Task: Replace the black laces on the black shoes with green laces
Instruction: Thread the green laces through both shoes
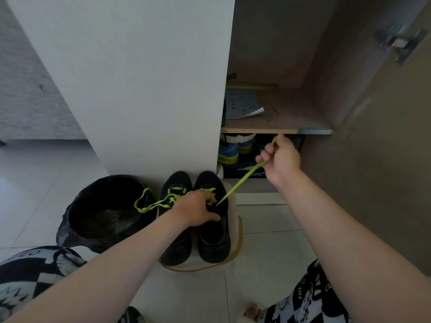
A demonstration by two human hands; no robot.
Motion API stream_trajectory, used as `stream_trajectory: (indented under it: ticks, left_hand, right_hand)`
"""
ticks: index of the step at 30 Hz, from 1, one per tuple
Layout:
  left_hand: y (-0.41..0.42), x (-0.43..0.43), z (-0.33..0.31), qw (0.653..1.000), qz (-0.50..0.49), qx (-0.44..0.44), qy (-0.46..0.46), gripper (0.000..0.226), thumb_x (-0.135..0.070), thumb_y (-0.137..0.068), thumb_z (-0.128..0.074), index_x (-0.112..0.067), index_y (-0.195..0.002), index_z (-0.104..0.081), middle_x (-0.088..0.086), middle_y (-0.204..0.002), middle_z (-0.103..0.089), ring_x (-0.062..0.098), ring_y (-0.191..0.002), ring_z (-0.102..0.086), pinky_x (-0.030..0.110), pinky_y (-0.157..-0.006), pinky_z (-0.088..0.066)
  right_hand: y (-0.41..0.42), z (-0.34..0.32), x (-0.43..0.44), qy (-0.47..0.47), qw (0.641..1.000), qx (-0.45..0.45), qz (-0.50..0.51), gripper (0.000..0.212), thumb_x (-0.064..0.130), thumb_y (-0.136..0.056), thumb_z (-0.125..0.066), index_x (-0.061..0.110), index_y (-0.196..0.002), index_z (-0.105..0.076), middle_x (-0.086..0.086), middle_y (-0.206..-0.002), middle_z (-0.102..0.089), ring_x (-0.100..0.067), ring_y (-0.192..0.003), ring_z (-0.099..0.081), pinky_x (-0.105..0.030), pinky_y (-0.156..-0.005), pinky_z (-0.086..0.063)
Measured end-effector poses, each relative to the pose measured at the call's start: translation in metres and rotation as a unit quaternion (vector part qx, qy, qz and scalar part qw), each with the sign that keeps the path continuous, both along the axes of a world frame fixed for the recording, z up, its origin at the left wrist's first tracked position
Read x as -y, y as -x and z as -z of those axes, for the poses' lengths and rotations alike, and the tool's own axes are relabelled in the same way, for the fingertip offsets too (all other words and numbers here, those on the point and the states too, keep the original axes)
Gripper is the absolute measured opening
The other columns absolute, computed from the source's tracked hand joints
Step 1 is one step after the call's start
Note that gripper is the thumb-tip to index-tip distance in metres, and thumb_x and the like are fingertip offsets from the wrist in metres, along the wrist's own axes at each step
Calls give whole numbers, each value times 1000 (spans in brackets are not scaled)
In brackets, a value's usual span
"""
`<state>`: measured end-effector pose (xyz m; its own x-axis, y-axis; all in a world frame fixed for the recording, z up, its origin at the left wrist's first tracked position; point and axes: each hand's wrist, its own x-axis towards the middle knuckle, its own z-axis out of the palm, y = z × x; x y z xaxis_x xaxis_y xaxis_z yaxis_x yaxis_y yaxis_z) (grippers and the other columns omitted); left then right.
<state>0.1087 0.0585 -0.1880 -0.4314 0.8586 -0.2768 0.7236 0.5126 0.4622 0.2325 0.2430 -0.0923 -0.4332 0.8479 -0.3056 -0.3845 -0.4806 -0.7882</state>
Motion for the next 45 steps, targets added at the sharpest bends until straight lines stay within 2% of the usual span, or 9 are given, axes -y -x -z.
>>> stream_trajectory:
  ticks: [2, 6, 13, 18, 22, 30, 34, 40, 45]
  left_hand:
    - [0, 1, 1, 1000, 5, 9, -12, 58, -50, -75, -78, -36, -128, -58, -9, -140, -52, 15, -123, -54, 38, -102, -48]
    - [-1, 8, -6, 999, 20, 31, -38, 77, -38, -75, -82, -27, -142, -46, -2, -144, -43, 17, -133, -42, 29, -110, -36]
    - [7, 27, -32, 990, 35, -85, 111, 29, -38, -80, -66, -22, -105, -64, -2, -99, -67, 23, -95, -64, 31, -70, -48]
    - [25, 32, -81, 991, 27, -21, 131, 25, -41, -86, -66, -20, -96, -74, -5, -81, -67, 15, -79, -64, 25, -67, -44]
    - [46, 47, -138, 989, -34, 138, -33, 17, -19, -95, -61, -18, -111, -65, -6, -58, -55, 9, -55, -52, 24, -60, -40]
    - [49, 58, -194, 754, -70, 577, -308, 39, 4, -87, -34, -4, -113, -62, 6, -90, -71, 19, -77, -63, 31, -77, -57]
    - [36, 48, -203, 847, -14, 445, -290, 54, 20, -88, -35, -7, -129, -59, 8, -115, -71, 19, -99, -70, 31, -85, -57]
    - [38, 34, -214, 903, -146, 150, -375, 30, -34, -101, -49, -21, -88, -74, -3, -63, -55, 11, -52, -46, 24, -57, -41]
    - [30, 29, -222, 911, -150, 109, -368, 47, -38, -106, -31, -27, -82, -70, 21, -98, -59, 12, -72, -47, 35, -83, -50]
  right_hand:
    - [-1, -9, 2, -16, 998, 24, 47, 23, 26, -109, -35, 17, -89, -44, 1, -59, -32, -12, -43, -24, -24, -45, -29]
    - [-1, -9, 11, -192, 957, 209, -56, 28, 26, -108, -40, 13, -88, -55, -5, -76, -63, -18, -57, -58, -34, -60, -55]
    - [5, -15, 27, -476, 716, 458, -226, 35, 31, -103, -49, 18, -72, -59, 1, -68, -60, -15, -59, -53, -31, -60, -40]
    - [12, -32, 37, -265, 882, 305, -243, 26, 12, -103, -45, 30, -120, -51, -5, -68, -49, -9, -41, -29, -21, -41, -22]
    - [11, -50, 38, -222, 923, 176, -261, 12, 11, -104, -46, 17, -108, -55, -5, -71, -51, -9, -41, -25, -21, -41, -18]
    - [15, -86, 66, -183, 934, -12, -305, 40, 0, -98, -28, 4, -116, -63, -11, -93, -72, -21, -65, -64, -31, -57, -52]
    - [23, -98, 78, -266, 901, 37, -342, 47, -16, -92, -41, 5, -131, -59, -11, -124, -70, -25, -112, -69, -40, -93, -58]
    - [23, -119, 88, -411, 829, 257, -278, 30, 31, -105, -51, 11, -97, -72, -3, -81, -78, -23, -65, -72, -30, -63, -51]
    - [22, -129, 88, -496, 784, 297, -226, 34, 39, -103, -53, 17, -94, -78, 24, -39, -46, 2, -41, -41, -22, -58, -36]
